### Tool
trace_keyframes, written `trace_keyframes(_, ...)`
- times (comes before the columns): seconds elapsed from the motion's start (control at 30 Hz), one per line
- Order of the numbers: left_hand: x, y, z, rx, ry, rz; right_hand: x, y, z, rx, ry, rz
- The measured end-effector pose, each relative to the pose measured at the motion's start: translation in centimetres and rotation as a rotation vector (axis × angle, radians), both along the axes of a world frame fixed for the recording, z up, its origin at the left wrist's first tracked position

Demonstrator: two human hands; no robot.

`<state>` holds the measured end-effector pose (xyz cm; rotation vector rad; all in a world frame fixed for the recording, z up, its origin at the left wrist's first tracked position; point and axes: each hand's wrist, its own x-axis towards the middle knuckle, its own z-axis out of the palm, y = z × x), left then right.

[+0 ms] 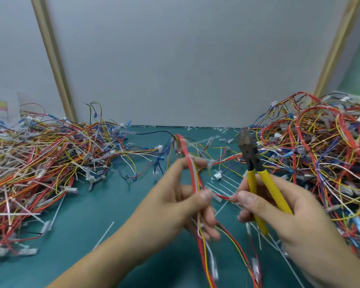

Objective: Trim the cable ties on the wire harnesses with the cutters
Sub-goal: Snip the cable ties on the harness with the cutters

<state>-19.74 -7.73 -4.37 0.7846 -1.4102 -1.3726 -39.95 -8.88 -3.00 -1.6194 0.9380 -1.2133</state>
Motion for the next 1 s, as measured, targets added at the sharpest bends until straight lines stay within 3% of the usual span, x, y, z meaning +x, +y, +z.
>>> trace_keyframes(0.17, -0.5, 0.6, -0.4, -0.03, -0.127, -0.276, -0.2, 0.0, 0.1, -0.096, -0.085, -0.057)
trace_keyframes(0.43, -0.2, 0.5, -0.2, -0.064, -0.169, -0.34, -0.3, -0.4, -0.6, -0.065, -0.036, -0.017)
trace_keyframes(0.57, -0.2, 0.3, 0.0, -0.084, -0.206, -0.252, -0.3, -0.5, -0.9, -0.059, -0.053, -0.013)
trace_keyframes(0.77, -0.6, -0.1, 0.0, -0.019, -0.153, 0.125, -0.2, -0.1, -0.9, -0.132, 0.082, -0.045)
trace_keyframes(0.87, -0.7, -0.2, -0.3, 0.031, -0.127, 0.183, -0.2, 0.0, -1.1, -0.174, 0.205, -0.109)
trace_keyframes(1.0, -0.6, -0.3, -0.6, 0.105, -0.016, 0.154, -0.2, -0.1, -1.0, -0.222, 0.234, -0.182)
